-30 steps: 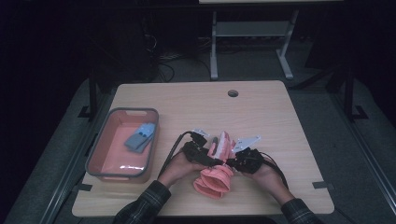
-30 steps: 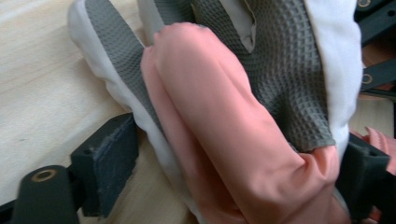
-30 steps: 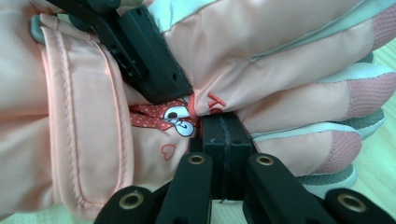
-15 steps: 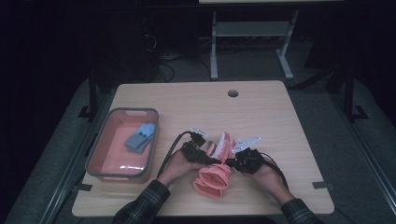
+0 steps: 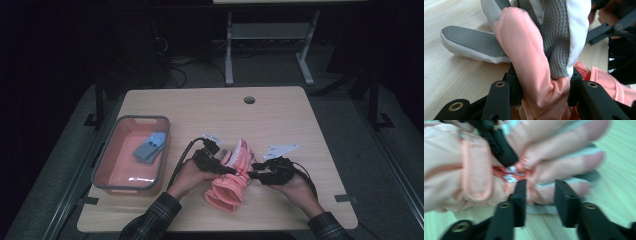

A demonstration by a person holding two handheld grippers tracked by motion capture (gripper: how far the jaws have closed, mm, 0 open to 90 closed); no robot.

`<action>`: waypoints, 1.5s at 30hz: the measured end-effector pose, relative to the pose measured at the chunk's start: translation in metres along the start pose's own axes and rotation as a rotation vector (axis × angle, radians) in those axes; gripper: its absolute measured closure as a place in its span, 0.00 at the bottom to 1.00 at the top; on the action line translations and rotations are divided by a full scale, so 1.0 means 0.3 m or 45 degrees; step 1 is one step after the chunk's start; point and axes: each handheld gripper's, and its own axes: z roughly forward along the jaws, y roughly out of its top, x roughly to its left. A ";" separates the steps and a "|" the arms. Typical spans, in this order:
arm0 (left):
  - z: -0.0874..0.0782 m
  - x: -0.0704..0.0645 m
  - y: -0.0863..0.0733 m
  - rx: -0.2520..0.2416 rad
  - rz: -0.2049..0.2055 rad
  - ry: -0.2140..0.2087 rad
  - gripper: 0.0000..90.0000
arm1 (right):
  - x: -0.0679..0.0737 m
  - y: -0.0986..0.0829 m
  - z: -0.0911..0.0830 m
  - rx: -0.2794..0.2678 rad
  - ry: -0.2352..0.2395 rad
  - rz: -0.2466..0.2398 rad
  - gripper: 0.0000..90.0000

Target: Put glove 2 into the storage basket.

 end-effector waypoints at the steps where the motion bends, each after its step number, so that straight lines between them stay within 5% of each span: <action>1: -0.006 -0.005 0.001 -0.001 -0.004 0.007 0.65 | -0.010 -0.008 -0.007 -0.015 -0.016 0.007 0.57; 5: -0.034 -0.014 0.009 -0.018 0.013 0.030 0.65 | -0.046 -0.043 -0.022 -0.037 -0.073 0.076 0.41; 13: -0.079 -0.025 0.018 -0.039 0.029 0.056 0.65 | -0.078 -0.077 0.020 0.032 -0.155 0.088 0.24; 24: -0.134 -0.045 0.032 -0.088 0.039 0.051 0.65 | -0.065 -0.098 0.071 0.083 -0.219 0.059 0.18; 31: -0.171 -0.043 0.037 -0.098 0.042 0.076 0.65 | -0.063 -0.116 0.081 0.023 -0.221 0.065 0.13; 45: -0.303 -0.044 0.064 -0.131 0.034 0.149 0.64 | -0.063 -0.115 0.082 0.024 -0.222 0.065 0.12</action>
